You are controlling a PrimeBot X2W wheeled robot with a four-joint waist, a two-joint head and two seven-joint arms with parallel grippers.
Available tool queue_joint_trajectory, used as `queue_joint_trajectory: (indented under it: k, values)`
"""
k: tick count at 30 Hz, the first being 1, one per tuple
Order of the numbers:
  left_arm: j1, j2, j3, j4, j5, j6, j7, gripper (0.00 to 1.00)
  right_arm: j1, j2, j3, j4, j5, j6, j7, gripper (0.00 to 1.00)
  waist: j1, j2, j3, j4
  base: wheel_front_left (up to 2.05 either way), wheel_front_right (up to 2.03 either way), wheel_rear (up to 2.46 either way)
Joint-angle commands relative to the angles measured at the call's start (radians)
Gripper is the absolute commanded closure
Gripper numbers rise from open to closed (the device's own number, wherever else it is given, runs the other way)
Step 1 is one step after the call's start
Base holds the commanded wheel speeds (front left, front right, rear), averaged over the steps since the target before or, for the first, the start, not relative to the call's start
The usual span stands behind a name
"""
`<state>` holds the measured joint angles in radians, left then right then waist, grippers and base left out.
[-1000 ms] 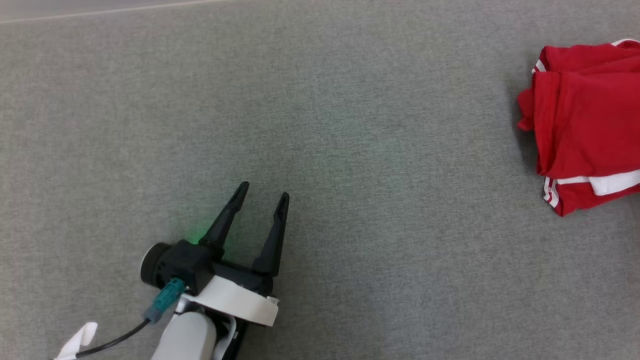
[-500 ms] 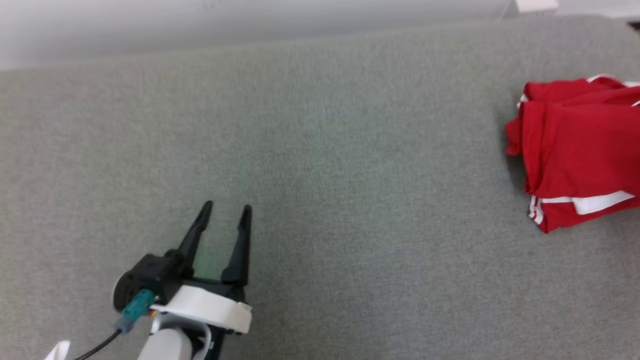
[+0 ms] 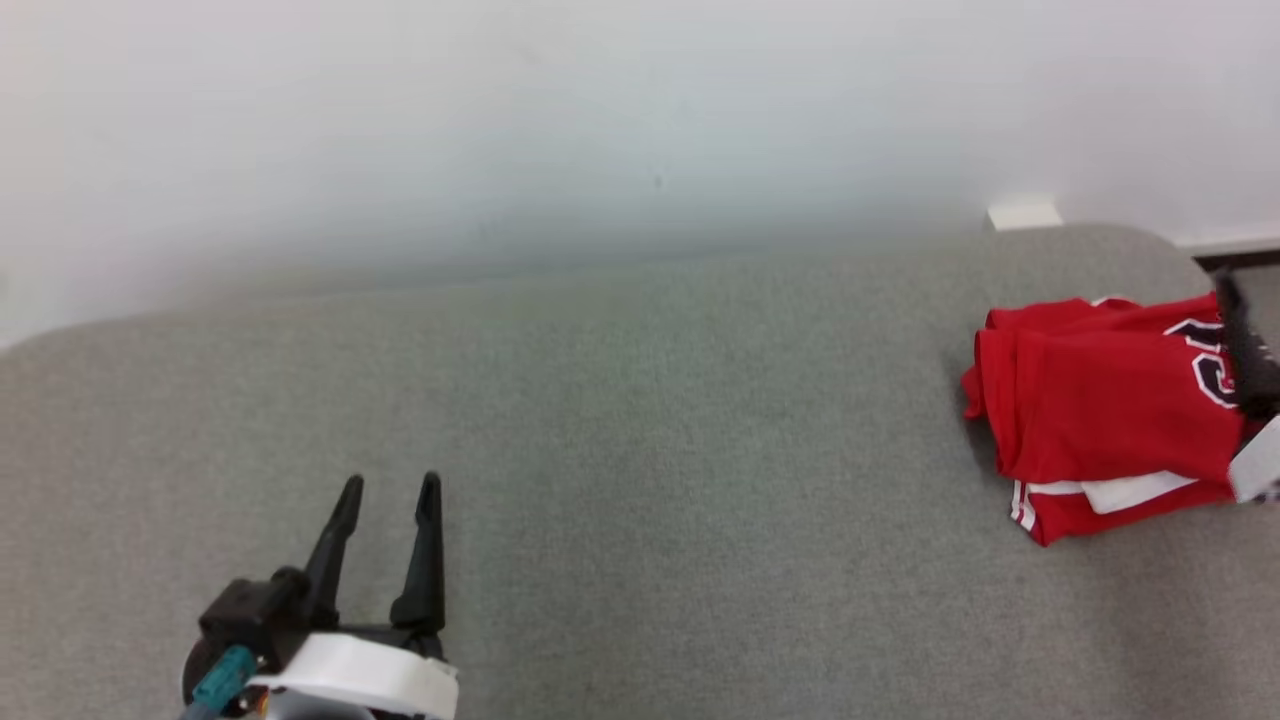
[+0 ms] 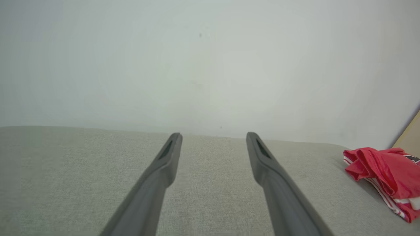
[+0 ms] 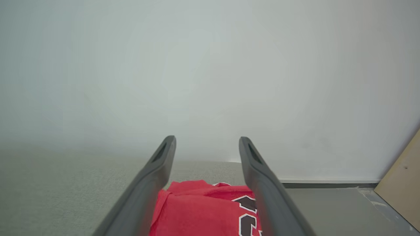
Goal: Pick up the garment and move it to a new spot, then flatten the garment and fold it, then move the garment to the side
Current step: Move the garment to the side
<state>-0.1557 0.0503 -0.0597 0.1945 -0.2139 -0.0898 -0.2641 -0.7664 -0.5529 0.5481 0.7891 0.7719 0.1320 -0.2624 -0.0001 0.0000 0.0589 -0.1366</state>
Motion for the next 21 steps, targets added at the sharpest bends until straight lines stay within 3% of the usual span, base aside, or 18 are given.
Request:
queue_joint_trajectory:
  k: [1, 4, 8, 15, 21]
  values:
    - [0.022, 0.003, 0.004, 0.013, -0.029, -0.001, 0.0, 0.0, 0.056, 0.015, -0.019, -0.033, -0.016, -0.003, -0.002, 0.0, 0.0001, 0.0, -0.048, 0.009, 0.0, 0.0, 0.0]
    - [0.026, 0.003, 0.003, 0.016, -0.046, 0.008, 0.0, 0.0, 0.145, 0.036, -0.093, -0.106, -0.04, -0.003, -0.002, 0.0, 0.0001, 0.0, -0.064, 0.013, 0.0, 0.0, 0.0]
    - [0.042, 0.002, 0.009, 0.015, -0.082, 0.036, 0.0, 0.0, 0.299, 0.096, -0.213, -0.213, -0.093, -0.003, -0.002, 0.0, 0.0001, 0.0, -0.073, 0.016, 0.0, 0.0, 0.0]
    - [0.078, 0.002, 0.022, 0.019, -0.097, 0.046, 0.0, 0.0, 0.542, 0.225, -0.361, -0.392, -0.195, -0.003, -0.002, 0.0, 0.0001, 0.0, -0.082, 0.029, 0.0, 0.0, 0.0]
    - [0.123, 0.002, 0.028, 0.019, -0.075, 0.048, 0.0, 0.0, 0.659, 0.313, -0.382, -0.485, -0.261, -0.003, -0.002, 0.0, 0.0001, 0.0, -0.091, 0.037, 0.0, 0.0, 0.0]
